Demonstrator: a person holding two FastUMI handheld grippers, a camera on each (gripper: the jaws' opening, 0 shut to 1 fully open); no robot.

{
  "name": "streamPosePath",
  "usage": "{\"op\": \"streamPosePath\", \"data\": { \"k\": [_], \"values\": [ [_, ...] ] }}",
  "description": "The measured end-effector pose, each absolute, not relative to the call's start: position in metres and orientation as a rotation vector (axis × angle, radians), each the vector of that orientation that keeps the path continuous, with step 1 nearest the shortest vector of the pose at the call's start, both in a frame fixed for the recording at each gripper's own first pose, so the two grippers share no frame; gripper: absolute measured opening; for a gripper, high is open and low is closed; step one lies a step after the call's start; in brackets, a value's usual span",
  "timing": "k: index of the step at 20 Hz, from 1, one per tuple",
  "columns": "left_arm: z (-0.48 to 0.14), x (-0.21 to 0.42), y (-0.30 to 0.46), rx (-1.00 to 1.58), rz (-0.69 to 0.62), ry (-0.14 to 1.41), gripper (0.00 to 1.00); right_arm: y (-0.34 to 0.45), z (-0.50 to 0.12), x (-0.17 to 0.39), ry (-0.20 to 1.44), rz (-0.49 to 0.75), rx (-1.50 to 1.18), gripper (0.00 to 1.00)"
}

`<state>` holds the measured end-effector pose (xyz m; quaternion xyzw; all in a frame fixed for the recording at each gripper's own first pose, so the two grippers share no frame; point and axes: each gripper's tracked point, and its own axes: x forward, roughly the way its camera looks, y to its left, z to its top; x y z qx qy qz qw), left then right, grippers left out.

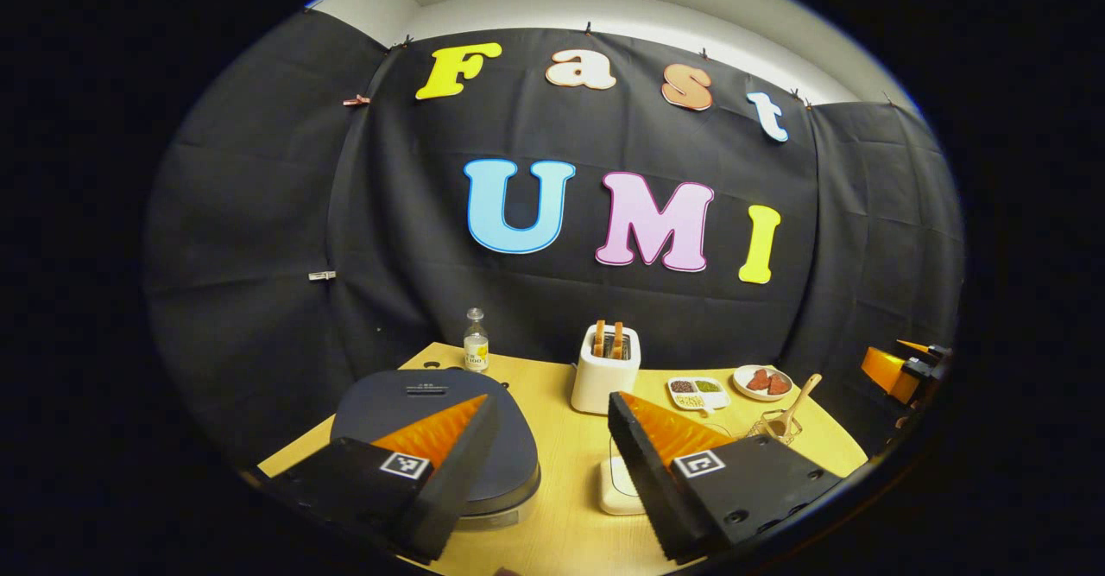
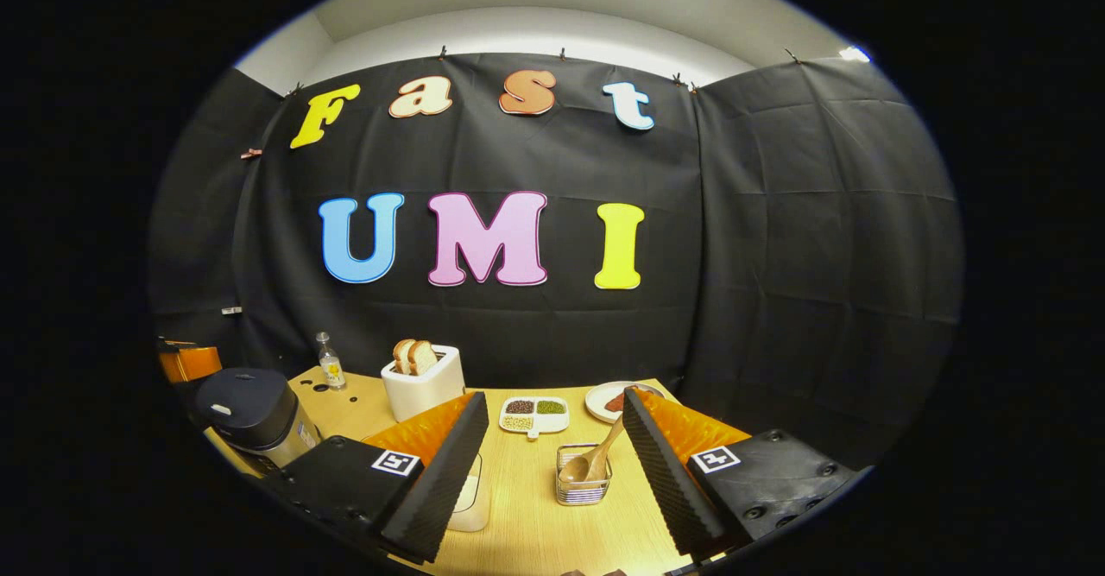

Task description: Close the left gripper, press the button to open the rice cooker; take a wooden spoon from the chopstick holder with the right hand, scoop a spoonful of rice and pour it into the rice cooker, then put the wooden spoon back into the chopstick holder.

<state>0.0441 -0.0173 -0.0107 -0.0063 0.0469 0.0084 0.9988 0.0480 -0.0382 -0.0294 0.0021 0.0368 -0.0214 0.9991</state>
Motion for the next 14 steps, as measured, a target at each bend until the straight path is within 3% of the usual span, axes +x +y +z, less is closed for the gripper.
{"op": "streamPosePath", "data": {
  "k": [1,2,3,4,7,8,9,10,14],
  "values": [
    [-0.013,0.046,-0.014,-0.004,0.012,0.108,0.83,-0.038,-0.031,0.048,0.076,-0.041,0.001,0.98],
    [-0.014,0.044,-0.015,-0.009,-0.013,0.122,0.72,-0.039,-0.032,0.049,0.078,-0.041,-0.001,0.98],
    [-0.017,0.045,-0.014,-0.024,-0.034,0.14,0.7,-0.038,-0.033,0.049,0.081,-0.04,0.0,0.98],
    [-0.02,0.045,-0.011,-0.057,-0.046,0.162,0.51,-0.038,-0.035,0.05,0.085,-0.041,0.002,0.98],
    [-0.03,0.044,0.025,-0.116,0.027,0.213,0.34,-0.038,-0.038,0.05,0.096,-0.04,0.01,0.98],
    [-0.035,0.046,0.041,-0.114,0.073,0.228,0.17,-0.038,-0.041,0.049,0.107,-0.039,0.015,0.98],
    [-0.04,0.045,0.051,-0.123,0.092,0.24,0.17,-0.039,-0.046,0.05,0.12,-0.04,0.022,0.98],
    [-0.04,0.041,0.058,-0.137,0.099,0.254,0.07,-0.039,-0.049,0.05,0.133,-0.042,0.028,0.98],
    [-0.063,0.036,0.076,-0.13,0.104,0.333,0.06,-0.042,-0.055,0.049,0.157,-0.049,0.037,0.98]
  ]
}}
